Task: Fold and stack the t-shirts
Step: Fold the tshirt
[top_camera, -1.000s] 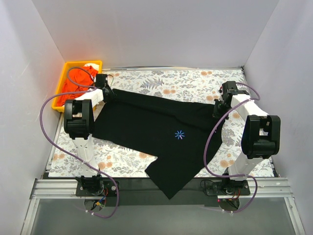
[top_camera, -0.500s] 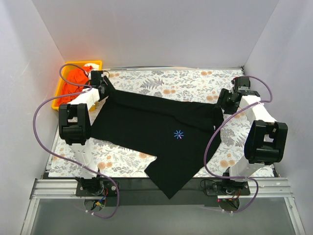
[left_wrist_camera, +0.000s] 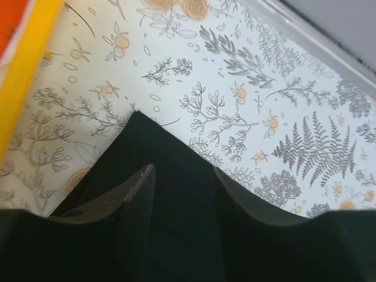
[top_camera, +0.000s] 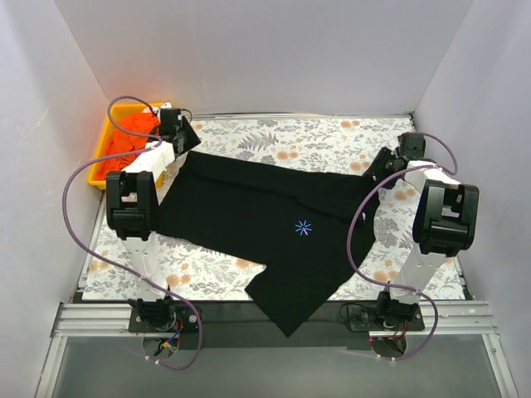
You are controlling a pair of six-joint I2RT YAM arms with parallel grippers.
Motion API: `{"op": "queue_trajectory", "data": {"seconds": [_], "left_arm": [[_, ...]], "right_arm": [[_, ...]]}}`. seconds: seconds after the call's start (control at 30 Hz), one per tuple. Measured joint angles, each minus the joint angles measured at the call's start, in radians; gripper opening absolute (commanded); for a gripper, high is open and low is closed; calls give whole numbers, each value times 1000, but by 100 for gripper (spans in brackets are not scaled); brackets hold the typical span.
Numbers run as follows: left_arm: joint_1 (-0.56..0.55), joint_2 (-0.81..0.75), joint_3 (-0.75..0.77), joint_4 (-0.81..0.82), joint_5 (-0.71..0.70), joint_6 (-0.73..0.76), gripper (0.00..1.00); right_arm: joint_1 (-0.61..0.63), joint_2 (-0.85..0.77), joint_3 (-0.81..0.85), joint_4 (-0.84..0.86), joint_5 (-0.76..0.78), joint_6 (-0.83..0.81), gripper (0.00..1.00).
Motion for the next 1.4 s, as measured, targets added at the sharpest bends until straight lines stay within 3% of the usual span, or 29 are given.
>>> {"op": "queue_trajectory", "data": {"seconds": [0.13, 0.23, 0.27, 0.63, 0.77, 0.9, 1.03, 1.13, 1.23, 1.4], "left_arm": [[-8, 98, 19, 11, 17, -2, 37], [-9, 167, 18, 6, 18, -9, 33], [-9, 173, 17, 21, 16, -11, 31], [-8, 163, -26, 69, -16, -48, 27], [-11, 143, -53, 80, -21, -55, 38], [-14, 112, -77, 65, -16, -52, 57], [-13, 32, -126, 24, -14, -51, 70], [-13, -69, -175, 5, -10, -56, 77], [-12, -222, -236, -3, -7, -68, 79], [-12, -482, -327, -6, -5, -90, 84]], "right_arm": [[-5, 39, 0, 45, -18, 18, 33], [-13, 54, 0, 71, -33, 20, 6], [-18, 59, 0, 80, -37, 17, 2], [-85, 97, 1, 91, -41, -12, 1], [-85, 97, 3, 91, -34, -30, 1], [-85, 97, 16, 82, -35, -48, 14], [-85, 96, 57, 75, -34, -84, 43], [-78, 70, 70, 63, -23, -114, 57], [-56, 5, 68, 32, -6, -138, 68], [3, -154, 26, -3, -5, -163, 74]]}}
